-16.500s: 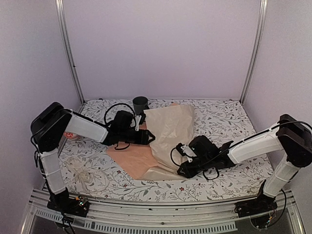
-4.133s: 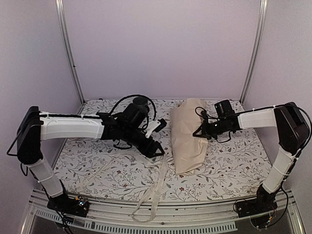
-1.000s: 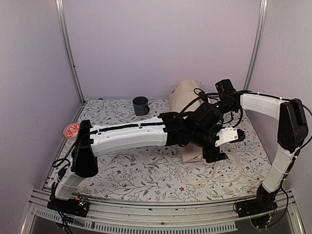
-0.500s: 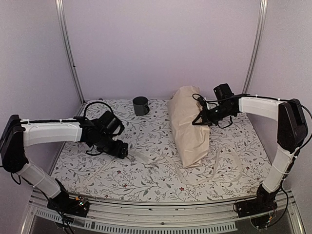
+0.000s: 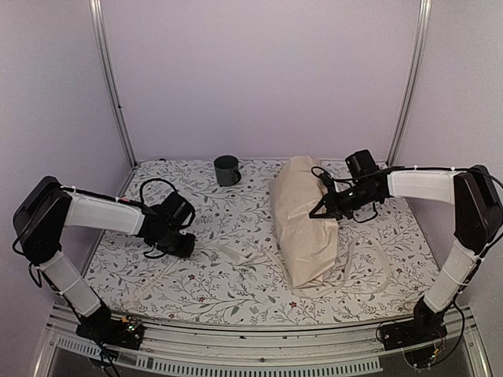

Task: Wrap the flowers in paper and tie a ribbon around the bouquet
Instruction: Pick up the left side of the ribbon at the center of the board, then place the folded bouquet on the ribbon.

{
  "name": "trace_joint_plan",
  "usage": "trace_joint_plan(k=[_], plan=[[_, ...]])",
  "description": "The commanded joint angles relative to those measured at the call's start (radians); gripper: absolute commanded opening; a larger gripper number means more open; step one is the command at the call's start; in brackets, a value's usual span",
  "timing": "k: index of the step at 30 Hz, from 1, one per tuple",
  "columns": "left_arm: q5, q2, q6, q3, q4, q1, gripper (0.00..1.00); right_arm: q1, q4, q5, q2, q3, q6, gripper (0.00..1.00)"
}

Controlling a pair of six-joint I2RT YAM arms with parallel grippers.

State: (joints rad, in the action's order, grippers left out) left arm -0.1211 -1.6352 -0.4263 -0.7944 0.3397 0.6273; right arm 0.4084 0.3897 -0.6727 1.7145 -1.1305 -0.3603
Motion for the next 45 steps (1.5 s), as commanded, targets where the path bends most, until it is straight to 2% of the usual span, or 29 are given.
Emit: trace_joint_plan(k=[1,4,7,11,15,17,19,22,25,31,35,41,45], plan=[[0.101,-0.065,0.016,0.066,-0.03,-0.001,0.0,0.031,-0.172,-0.078,-0.083,0.088,-0.103,0.0],[0.031,-0.017,0.023,0.045,0.007,0.035,0.0,0.063,-0.259,-0.081,-0.108,0.153,-0.16,0.0],[-0.055,0.079,0.052,-0.002,0.054,0.116,0.0,0.103,-0.365,-0.087,-0.123,0.225,-0.245,0.0],[-0.179,0.184,0.071,-0.15,0.195,0.22,0.0,0.134,-0.445,-0.061,-0.129,0.295,-0.313,0.0],[-0.148,0.264,0.128,-0.309,0.251,0.352,0.0,0.162,-0.499,-0.054,-0.092,0.339,-0.352,0.0],[-0.075,0.278,0.189,-0.35,0.166,0.422,0.0,0.169,-0.526,-0.054,-0.068,0.353,-0.361,0.0],[0.08,0.269,0.207,-0.355,0.04,0.445,0.0,0.171,-0.539,-0.039,-0.048,0.356,-0.367,0.0],[0.289,0.198,0.194,-0.354,-0.168,0.453,0.0,0.174,-0.546,-0.019,-0.028,0.357,-0.365,0.0],[0.376,0.017,0.191,-0.408,-0.272,0.453,0.0,0.175,-0.56,-0.021,-0.006,0.358,-0.366,0.0],[0.447,-0.423,0.112,-0.7,-0.208,0.396,0.0,0.176,-0.574,-0.002,-0.003,0.372,-0.382,0.0],[0.432,-0.566,0.084,-0.799,-0.181,0.375,0.0,0.175,-0.571,0.033,-0.018,0.383,-0.396,0.02],[0.429,-0.673,0.063,-0.822,-0.142,0.374,0.0,0.175,-0.502,0.11,-0.071,0.371,-0.405,0.2],[0.418,-0.709,0.053,-0.808,-0.132,0.37,0.0,0.175,-0.395,0.211,-0.129,0.353,-0.398,0.37]])
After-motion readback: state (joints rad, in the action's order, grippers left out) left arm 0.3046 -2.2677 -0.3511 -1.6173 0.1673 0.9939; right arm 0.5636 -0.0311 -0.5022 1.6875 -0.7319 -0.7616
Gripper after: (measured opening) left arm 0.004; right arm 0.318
